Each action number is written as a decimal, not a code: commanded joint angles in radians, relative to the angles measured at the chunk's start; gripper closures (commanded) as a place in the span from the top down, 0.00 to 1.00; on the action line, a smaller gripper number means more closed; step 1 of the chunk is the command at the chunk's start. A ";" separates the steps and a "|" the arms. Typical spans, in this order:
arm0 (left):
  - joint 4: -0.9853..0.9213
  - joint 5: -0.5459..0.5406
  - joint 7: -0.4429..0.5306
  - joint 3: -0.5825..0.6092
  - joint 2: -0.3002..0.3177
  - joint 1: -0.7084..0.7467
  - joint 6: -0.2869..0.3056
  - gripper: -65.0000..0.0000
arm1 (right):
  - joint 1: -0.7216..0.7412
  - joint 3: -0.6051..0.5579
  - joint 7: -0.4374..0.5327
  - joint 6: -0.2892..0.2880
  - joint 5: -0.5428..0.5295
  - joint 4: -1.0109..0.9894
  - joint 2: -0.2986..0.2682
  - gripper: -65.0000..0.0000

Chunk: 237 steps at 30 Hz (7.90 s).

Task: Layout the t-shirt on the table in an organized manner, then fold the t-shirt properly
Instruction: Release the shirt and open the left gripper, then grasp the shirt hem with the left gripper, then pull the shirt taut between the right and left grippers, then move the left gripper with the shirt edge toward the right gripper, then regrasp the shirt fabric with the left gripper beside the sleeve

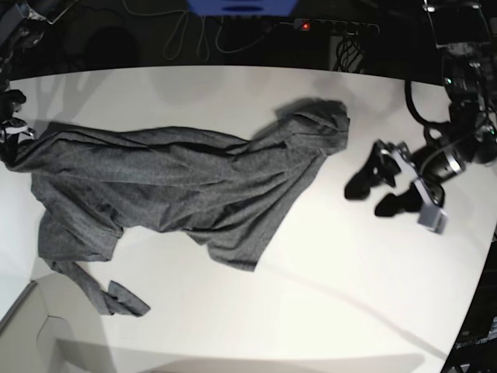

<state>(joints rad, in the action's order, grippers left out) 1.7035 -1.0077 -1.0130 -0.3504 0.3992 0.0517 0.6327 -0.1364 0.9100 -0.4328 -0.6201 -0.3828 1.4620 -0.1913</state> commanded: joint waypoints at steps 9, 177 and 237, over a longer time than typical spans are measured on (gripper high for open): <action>-0.422 0.175 0.144 0.029 -0.248 -0.356 -0.007 0.75 | -0.010 -0.035 0.021 -0.001 -0.021 0.018 -0.020 0.00; -0.995 0.516 0.708 0.032 -0.177 -0.548 -0.218 0.00 | -0.002 0.114 -0.034 -0.078 0.238 0.125 0.128 0.00; -0.314 0.316 0.316 0.426 -0.320 -0.161 -0.213 0.24 | -0.002 0.091 -0.042 -0.078 0.359 0.049 0.154 0.00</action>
<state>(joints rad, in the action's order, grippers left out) 1.3659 -0.6697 -0.7227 0.0769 0.0837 -0.0887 0.4107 -0.1448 0.9981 -0.4965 -0.7021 -0.0109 1.4940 -0.0246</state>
